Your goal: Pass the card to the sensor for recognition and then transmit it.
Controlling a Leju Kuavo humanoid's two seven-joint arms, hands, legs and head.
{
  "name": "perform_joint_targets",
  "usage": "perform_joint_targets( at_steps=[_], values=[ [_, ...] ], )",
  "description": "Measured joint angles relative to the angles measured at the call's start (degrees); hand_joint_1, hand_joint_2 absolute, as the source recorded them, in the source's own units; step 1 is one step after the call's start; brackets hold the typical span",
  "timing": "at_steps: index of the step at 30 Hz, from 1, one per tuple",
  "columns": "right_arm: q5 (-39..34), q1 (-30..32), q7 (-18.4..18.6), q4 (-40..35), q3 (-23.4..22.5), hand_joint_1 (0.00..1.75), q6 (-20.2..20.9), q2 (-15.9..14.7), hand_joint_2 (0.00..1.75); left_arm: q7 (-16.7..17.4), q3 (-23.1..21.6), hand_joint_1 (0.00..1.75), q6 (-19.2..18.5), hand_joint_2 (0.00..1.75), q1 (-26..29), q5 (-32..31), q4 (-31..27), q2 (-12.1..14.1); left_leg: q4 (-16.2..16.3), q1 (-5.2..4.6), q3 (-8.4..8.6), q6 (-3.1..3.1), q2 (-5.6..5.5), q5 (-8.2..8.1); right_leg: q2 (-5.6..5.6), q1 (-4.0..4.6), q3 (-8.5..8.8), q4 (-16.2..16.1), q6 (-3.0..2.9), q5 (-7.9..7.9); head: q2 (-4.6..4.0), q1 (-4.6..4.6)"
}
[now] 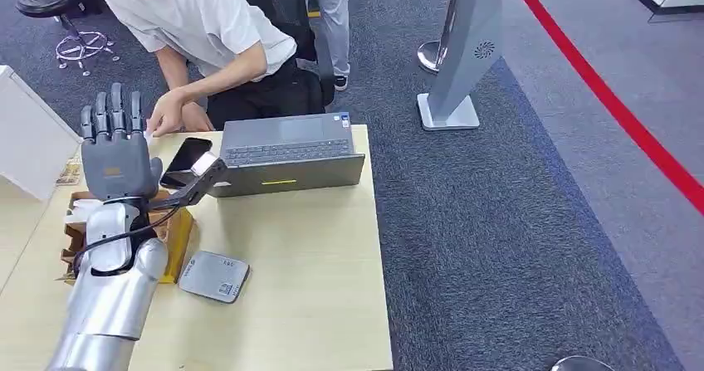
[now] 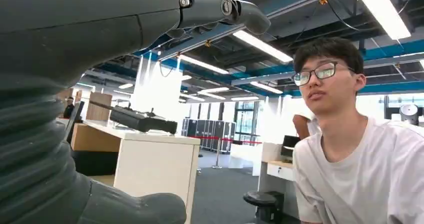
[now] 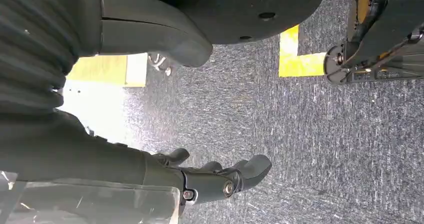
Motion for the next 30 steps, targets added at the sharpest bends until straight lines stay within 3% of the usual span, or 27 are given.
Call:
perform_joint_targets(
  at_steps=[18, 22, 27, 29, 30],
  values=[
    [-0.19, 0.14, 0.0, 0.0, -0.02, 0.0, -0.17, -0.04, 1.75, -0.06, 0.0, 0.0, -0.19, 1.75, 1.07, 0.24, -1.08, -0.13, 0.0, 0.0, -0.01, 0.0, 0.0, 0.0, 0.0, 0.0, 0.02, 0.0, 0.0, 0.0, 0.0, 0.0],
    [-1.31, 0.26, 0.0, 0.0, -0.07, 0.0, -0.53, -0.04, 1.75, -0.26, 0.0, 0.0, -0.33, 1.75, 5.98, 0.52, -5.93, 0.15, 0.0, -0.01, -0.02, 0.01, 0.01, -0.01, 0.0, 0.0, 0.01, 0.0, 0.01, -0.02, 0.0, 0.02],
    [-3.46, 0.45, -0.44, 0.0, -0.76, 0.0, -1.01, -0.04, 1.75, -1.08, -0.02, 0.0, 0.13, 1.75, 16.19, -0.58, -15.48, 1.47, -0.01, 0.0, -0.01, 0.01, 0.03, -0.11, 0.01, 0.0, -0.02, -0.01, 0.03, -0.12, 0.0, 0.0],
    [-6.98, 0.27, -2.67, -0.37, -2.16, 0.0, 2.42, -1.65, 1.75, -4.12, -0.85, 0.0, 0.17, 1.75, 19.22, 1.99, -17.75, 2.23, -0.01, -0.02, -0.05, 0.02, -0.01, -0.11, -0.03, -0.01, -0.05, -0.05, 0.05, -0.13, 0.0, 0.0],
    [-8.77, 0.09, -2.4, -0.88, -3.13, 0.0, 6.68, -2.84, 1.75, -4.79, -1.62, 0.0, 1.12, 1.75, 20.08, 2.49, -17.55, 2.47, -0.01, -0.05, -0.06, 0.04, -0.05, -0.11, -0.12, -0.05, 0.01, -0.06, 0.11, -0.17, 0.0, -0.02]
  ],
)
